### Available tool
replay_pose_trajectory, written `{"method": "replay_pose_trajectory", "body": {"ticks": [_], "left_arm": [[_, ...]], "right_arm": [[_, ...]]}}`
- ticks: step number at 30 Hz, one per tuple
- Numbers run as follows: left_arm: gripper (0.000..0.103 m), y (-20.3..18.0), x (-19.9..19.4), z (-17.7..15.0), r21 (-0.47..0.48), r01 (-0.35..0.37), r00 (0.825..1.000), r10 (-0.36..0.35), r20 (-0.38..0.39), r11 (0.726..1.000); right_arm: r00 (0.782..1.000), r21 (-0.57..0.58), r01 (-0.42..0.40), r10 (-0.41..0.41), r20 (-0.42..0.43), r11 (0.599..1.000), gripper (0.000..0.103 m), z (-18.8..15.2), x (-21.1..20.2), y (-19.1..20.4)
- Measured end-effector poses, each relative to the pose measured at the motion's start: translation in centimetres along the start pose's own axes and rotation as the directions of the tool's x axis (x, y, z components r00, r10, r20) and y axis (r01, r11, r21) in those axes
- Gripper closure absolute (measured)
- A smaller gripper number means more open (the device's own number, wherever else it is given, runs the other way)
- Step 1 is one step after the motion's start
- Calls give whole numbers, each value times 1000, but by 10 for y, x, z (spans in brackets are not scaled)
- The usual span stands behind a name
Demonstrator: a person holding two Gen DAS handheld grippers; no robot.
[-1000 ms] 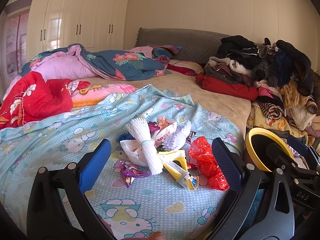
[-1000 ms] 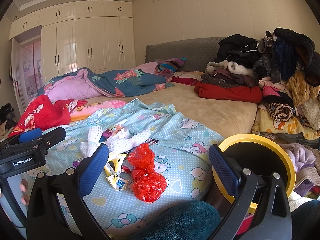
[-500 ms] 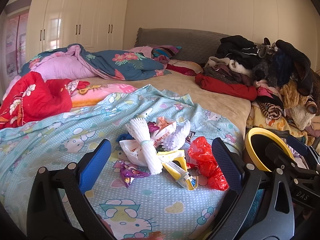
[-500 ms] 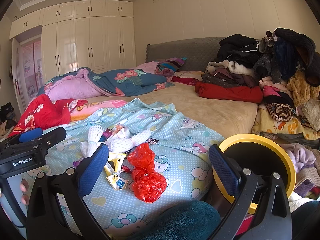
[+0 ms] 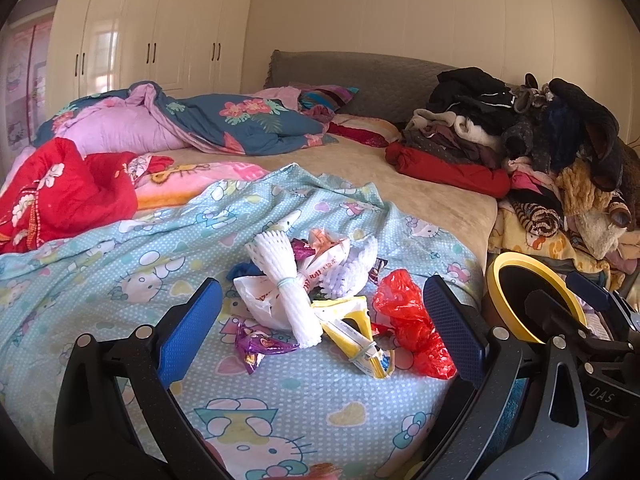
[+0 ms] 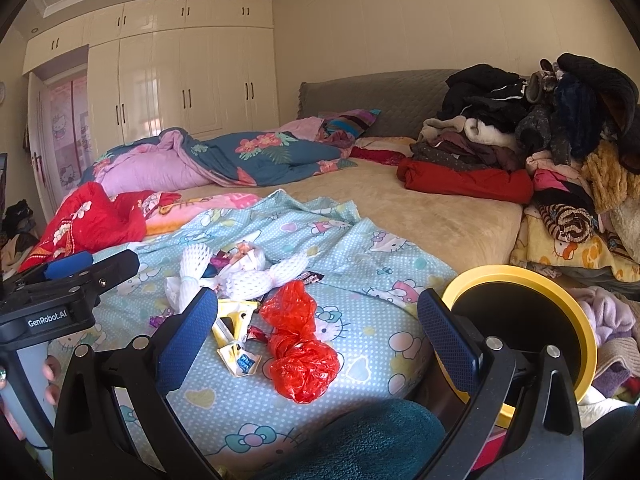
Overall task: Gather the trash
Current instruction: 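Grasp the red plastic bag with the right gripper while the left grasps the white foam net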
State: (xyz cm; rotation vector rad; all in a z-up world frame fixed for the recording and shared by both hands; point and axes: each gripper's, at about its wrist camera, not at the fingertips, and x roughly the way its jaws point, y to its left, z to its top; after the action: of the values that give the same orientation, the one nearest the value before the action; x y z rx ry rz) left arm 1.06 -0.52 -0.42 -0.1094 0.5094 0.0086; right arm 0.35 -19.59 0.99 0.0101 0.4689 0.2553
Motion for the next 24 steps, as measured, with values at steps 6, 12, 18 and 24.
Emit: {"method": "replay_pose_trajectory", "body": {"ticks": [6,12,18,24], "left_arm": [[11,28,8,5,-54,-28,1000,28,-9,998],[11,49,19,12,-68,-57,998,57,-4,996],[11,58,37,14,-64,-65,998,64,-18,996],[11,53,62,16,-49,-26,998,24,-52,998]], "right_arm": [[996,-27,-51,48,-74,998,6,3,20,12],[987,-65,-102,93,-128,993,6,5,45,29],[984,-84,-108,94,-154,991,6,9,68,35],[976,-77,-94,76,-204,993,6,8,95,28]]}}
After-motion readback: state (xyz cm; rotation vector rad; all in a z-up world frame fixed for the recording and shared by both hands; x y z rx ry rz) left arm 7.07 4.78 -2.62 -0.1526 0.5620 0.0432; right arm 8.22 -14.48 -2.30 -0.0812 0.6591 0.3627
